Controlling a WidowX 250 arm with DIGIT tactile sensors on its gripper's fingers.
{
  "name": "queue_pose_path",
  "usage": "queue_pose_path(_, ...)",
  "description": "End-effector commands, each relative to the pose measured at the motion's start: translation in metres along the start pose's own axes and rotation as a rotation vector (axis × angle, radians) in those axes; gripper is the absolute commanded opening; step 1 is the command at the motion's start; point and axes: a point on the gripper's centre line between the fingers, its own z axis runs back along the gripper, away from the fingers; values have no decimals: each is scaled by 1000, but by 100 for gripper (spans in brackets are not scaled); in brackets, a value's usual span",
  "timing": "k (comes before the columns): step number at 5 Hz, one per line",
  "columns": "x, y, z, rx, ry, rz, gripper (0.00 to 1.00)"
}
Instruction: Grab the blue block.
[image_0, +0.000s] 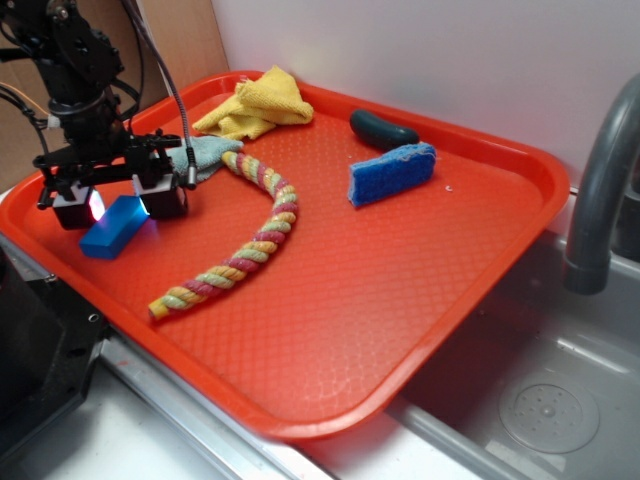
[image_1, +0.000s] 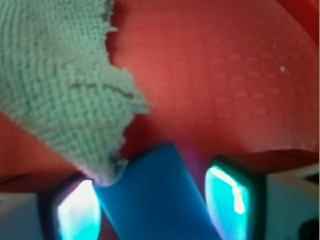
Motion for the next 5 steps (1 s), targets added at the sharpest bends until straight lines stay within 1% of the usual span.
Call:
queue_pose_path(1, 0, 8, 43, -83, -42, -336, 0)
queue_pose_path(2, 0, 7, 93, -154, -83, -552, 0)
queue_pose_path(3, -3, 7, 139, -161, -92, -654, 0)
queue_pose_path(4, -5, 4, 170, -154, -71, -710, 0)
queue_pose_path(5, -6, -7, 188, -141, -59, -735, 0)
